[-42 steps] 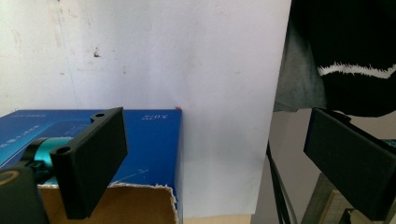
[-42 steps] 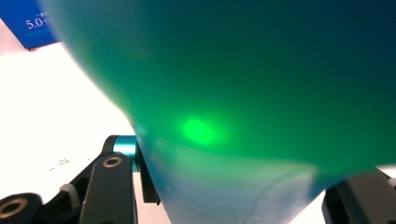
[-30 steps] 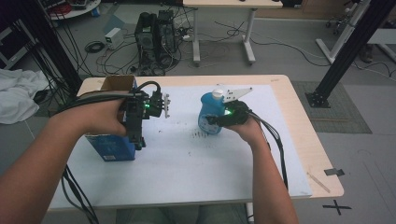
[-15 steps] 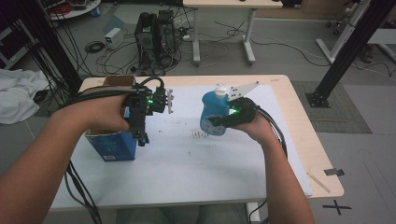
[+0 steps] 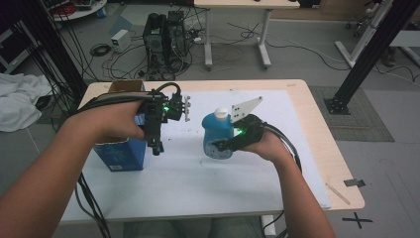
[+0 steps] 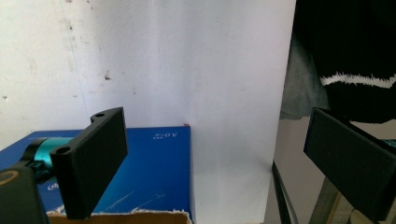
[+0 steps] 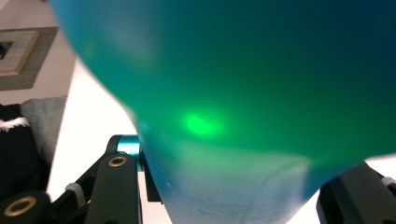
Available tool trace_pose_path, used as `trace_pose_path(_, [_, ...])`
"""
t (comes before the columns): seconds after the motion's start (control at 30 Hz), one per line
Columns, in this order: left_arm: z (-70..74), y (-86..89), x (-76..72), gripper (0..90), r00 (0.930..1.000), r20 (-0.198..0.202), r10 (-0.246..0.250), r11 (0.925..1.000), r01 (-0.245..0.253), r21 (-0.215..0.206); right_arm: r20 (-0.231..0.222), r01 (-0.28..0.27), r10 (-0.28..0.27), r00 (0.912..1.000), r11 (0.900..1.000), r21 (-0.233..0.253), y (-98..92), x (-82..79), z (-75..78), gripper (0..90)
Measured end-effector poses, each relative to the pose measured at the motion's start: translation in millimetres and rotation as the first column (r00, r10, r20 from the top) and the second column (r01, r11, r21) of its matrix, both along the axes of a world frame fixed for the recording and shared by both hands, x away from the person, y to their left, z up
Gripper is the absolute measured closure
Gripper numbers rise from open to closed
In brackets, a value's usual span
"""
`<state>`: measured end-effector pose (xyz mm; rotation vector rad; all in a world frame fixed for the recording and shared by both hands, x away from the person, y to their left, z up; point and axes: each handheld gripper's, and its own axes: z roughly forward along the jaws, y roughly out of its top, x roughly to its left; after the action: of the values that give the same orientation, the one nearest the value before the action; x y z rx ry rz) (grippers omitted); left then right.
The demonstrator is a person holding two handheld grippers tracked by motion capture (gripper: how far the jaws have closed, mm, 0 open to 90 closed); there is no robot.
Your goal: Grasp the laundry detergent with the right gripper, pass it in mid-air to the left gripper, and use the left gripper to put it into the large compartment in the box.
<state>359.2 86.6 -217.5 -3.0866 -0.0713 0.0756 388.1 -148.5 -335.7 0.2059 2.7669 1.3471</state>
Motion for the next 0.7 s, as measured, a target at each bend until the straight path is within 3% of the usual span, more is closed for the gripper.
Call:
trace_pose_path(0.17, [-1.5, -1.3, 1.5, 6.4, 0.9999, 0.013, -0.011, 0.9999, 0.011, 0.001, -0.004, -0.027, 0.027, 0.9996, 1.000, 0.011, 10.4, -7.3, -4.9, 45.4])
trace_pose_path(0.4, [-6.8, -3.0, 2.9, 6.4, 1.0000, 0.000, -0.002, 1.0000, 0.002, 0.002, -0.003, -0.079, 0.079, 0.9969, 0.997, 0.014, 27.6, -16.1, -14.9, 45.4])
trace_pose_path(0.7, [-10.0, -14.0, -0.8, 6.4, 0.9998, 0.012, -0.017, 0.9996, 0.017, -0.021, -0.003, -0.117, 0.117, 0.9931, 0.993, 0.020, 42.5, -20.1, -21.8, 45.4])
